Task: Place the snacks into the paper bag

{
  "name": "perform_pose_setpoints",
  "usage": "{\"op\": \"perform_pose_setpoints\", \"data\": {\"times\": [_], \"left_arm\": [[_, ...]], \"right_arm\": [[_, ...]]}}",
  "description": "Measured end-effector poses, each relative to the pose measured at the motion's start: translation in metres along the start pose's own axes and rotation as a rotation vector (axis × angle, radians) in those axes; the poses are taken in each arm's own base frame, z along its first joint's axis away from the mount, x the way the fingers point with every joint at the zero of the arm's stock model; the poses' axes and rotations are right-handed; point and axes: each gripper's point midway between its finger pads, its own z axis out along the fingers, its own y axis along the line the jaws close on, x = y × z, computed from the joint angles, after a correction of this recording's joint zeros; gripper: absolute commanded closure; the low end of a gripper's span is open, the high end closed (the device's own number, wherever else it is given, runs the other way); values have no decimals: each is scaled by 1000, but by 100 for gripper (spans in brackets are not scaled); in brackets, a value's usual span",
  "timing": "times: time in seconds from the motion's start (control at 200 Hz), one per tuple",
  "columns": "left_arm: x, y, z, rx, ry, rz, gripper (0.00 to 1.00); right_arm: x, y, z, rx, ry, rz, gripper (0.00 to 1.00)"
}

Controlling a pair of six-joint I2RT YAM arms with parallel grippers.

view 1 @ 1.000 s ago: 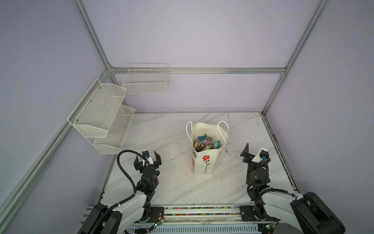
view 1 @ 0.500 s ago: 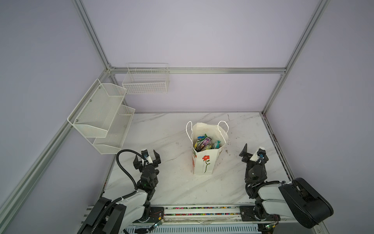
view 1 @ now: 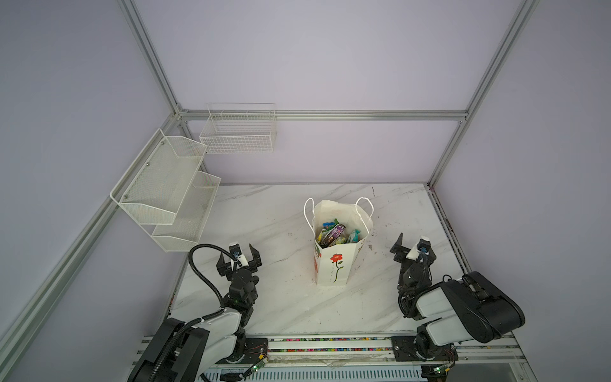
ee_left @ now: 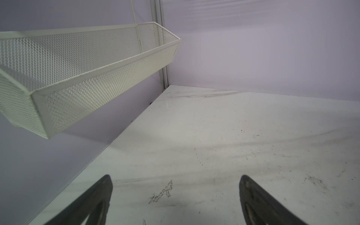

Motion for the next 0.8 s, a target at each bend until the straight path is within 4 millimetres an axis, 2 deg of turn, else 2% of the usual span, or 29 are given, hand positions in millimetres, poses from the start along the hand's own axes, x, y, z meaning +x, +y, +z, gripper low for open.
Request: {"op": "perform_pose_setpoints", "data": {"times": [0.3, 0.505, 0.8], "left_arm": [[6, 0, 6, -6, 4, 1, 0], [5, 5, 11, -26, -9, -12, 1], [-1, 9, 13, -39, -35, -36, 0]], "right_arm": [[27, -6, 6, 26, 72, -63, 3], [30, -4, 14, 30, 76, -65, 3], [52, 1, 31, 27, 123, -94, 3]]}}
